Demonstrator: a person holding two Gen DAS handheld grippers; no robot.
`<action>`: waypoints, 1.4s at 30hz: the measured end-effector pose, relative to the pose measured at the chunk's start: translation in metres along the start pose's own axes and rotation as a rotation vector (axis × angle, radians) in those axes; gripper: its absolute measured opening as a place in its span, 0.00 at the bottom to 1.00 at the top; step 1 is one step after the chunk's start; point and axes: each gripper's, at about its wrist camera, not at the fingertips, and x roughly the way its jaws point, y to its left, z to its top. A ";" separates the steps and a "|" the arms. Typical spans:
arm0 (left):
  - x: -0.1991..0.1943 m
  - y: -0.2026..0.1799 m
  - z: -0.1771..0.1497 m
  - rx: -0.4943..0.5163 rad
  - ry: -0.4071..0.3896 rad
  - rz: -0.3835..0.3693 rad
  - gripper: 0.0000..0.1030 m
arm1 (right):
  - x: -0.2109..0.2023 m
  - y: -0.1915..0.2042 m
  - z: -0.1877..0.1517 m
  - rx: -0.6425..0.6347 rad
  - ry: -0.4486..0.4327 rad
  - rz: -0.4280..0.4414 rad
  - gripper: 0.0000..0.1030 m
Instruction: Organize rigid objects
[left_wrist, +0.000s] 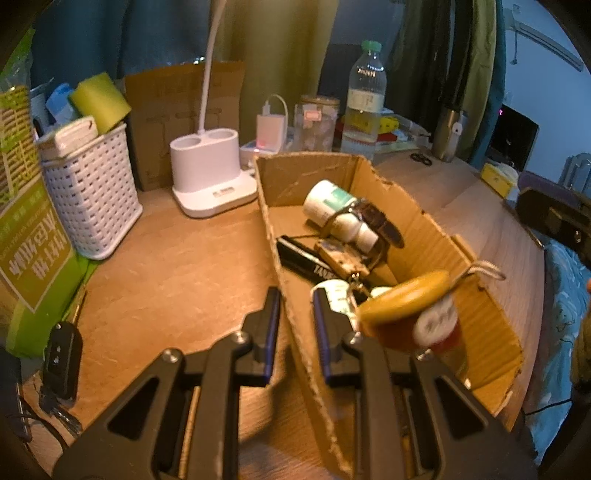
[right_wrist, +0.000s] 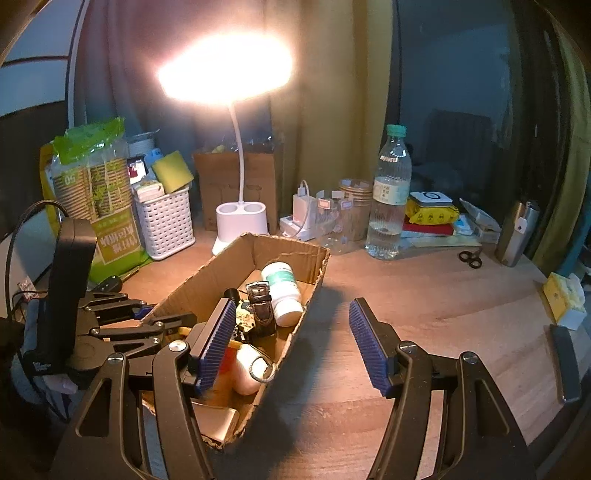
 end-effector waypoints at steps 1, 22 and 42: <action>-0.003 0.000 0.001 0.000 -0.015 0.002 0.20 | -0.003 -0.002 0.000 0.005 -0.004 -0.004 0.65; -0.083 -0.024 0.025 0.041 -0.279 -0.003 0.63 | -0.050 -0.028 -0.005 0.074 -0.077 -0.115 0.71; -0.147 -0.057 0.026 0.055 -0.465 0.051 0.90 | -0.101 -0.037 -0.009 0.110 -0.168 -0.203 0.71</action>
